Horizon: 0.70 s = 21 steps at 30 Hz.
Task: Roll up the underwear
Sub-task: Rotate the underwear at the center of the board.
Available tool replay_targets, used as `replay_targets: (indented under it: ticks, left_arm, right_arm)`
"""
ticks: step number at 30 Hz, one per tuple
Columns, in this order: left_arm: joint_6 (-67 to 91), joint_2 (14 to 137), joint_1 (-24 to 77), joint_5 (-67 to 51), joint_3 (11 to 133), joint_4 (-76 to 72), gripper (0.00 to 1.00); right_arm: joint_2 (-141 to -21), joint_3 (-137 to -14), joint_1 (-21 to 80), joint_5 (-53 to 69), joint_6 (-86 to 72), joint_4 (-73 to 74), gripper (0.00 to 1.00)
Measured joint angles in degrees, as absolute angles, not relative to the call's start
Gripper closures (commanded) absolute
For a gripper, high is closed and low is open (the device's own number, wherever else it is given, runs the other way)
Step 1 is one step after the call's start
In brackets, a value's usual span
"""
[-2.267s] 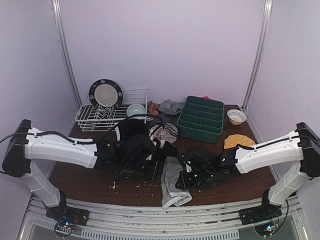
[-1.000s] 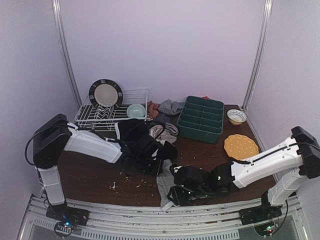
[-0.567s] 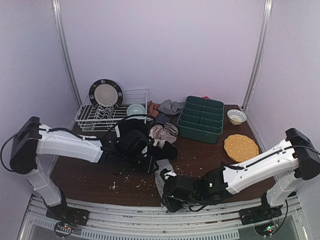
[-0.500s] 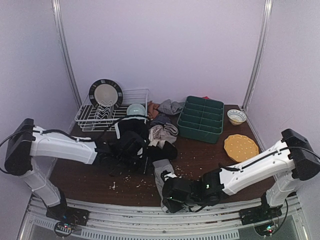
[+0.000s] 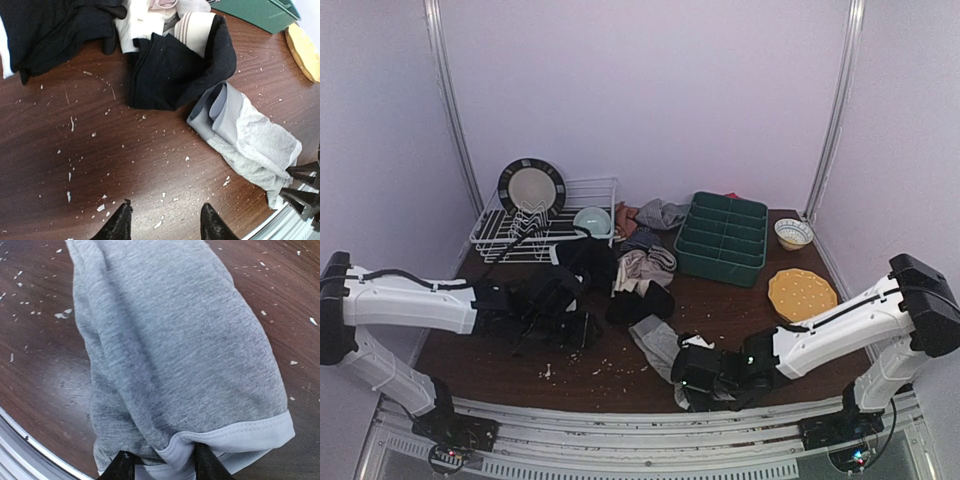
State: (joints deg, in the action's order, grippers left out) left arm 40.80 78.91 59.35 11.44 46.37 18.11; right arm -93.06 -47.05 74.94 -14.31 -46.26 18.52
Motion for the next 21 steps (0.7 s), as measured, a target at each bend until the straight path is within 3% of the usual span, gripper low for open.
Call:
replay_targets:
  ticks: [13, 21]
  left_arm:
    - [31.73, 95.88, 59.35, 8.62, 66.72, 17.87, 0.55]
    - [25.04, 115.0, 59.35, 1.02, 87.39, 18.24, 0.69]
  right_arm:
    - [-78.5, -41.04, 72.05, -13.28, -42.09, 27.59, 0.52]
    - [-78.35, -41.21, 77.45, -12.45, -44.25, 22.68, 0.64]
